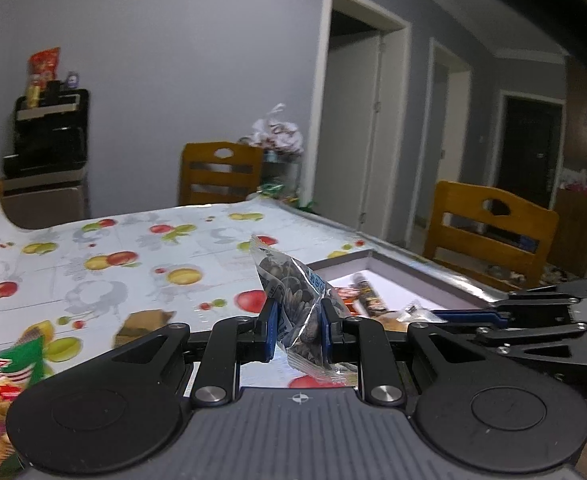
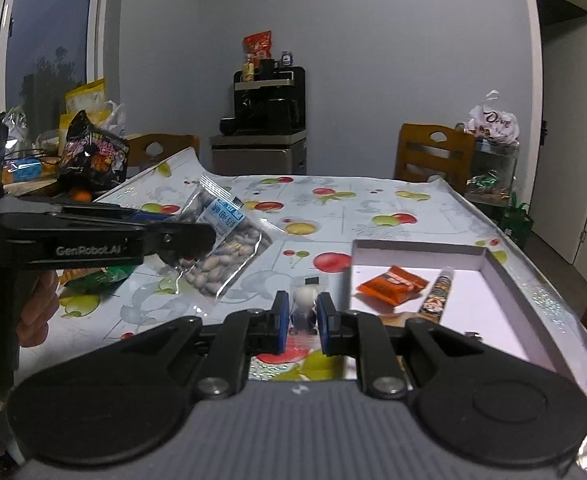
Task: Organize snacks
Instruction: 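Lift the bean bag and small candy and carry them over the white box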
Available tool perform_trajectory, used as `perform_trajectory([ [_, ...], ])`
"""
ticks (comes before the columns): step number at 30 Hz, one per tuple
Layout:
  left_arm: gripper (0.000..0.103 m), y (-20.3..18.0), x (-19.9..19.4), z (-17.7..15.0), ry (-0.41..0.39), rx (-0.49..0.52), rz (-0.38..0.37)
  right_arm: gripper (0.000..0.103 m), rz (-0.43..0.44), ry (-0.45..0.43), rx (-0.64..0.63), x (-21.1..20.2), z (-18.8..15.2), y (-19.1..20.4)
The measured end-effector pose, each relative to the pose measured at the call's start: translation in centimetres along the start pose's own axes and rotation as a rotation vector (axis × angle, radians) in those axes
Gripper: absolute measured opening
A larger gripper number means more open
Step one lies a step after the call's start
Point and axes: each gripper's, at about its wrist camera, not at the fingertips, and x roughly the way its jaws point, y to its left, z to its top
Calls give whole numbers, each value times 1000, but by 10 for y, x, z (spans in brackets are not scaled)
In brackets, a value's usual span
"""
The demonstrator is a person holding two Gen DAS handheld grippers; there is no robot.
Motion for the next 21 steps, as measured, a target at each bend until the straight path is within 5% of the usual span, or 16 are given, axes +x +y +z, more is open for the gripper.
perform_trajectory([
  [21,23,-62,34,-5,50,81,-169,13,-179,-39,164,-35,-39,-71],
])
